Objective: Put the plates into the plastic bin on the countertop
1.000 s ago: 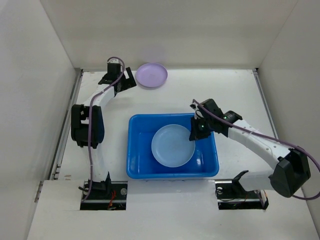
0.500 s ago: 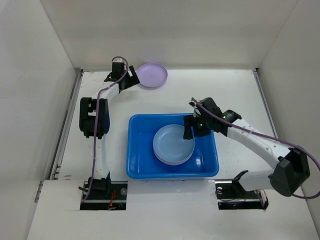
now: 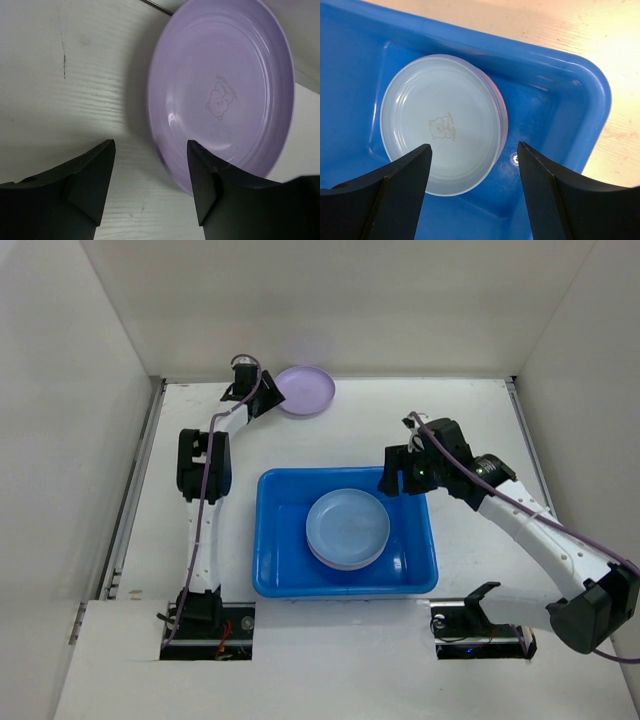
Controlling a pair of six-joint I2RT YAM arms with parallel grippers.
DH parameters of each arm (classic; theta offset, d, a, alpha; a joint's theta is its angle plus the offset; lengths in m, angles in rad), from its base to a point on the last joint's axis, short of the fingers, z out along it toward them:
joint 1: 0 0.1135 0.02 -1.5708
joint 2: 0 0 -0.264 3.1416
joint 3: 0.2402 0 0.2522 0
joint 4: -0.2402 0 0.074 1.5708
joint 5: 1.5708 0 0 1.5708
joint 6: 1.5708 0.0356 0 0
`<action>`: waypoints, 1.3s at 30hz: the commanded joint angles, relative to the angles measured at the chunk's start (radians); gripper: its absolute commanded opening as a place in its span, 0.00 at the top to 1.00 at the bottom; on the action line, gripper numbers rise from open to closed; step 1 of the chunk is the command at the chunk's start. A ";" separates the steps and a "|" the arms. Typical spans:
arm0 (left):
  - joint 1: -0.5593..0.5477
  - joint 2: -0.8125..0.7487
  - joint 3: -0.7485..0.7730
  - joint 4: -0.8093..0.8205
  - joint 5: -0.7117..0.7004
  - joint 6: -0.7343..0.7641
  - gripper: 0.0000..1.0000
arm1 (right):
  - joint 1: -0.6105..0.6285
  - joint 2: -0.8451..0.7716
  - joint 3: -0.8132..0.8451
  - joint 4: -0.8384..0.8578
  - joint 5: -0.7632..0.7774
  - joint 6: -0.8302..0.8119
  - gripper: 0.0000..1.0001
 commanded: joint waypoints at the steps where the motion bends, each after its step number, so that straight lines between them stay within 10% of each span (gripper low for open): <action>1: -0.005 0.029 0.072 0.032 0.020 -0.067 0.45 | -0.020 -0.036 0.025 -0.004 0.043 0.003 0.25; 16: 0.001 0.043 0.080 0.020 0.037 -0.122 0.99 | -0.075 -0.053 0.019 0.012 0.072 -0.001 0.25; 39: -0.092 -0.882 -0.457 -0.183 0.227 0.077 0.98 | -0.314 -0.107 -0.037 0.209 0.184 -0.035 0.24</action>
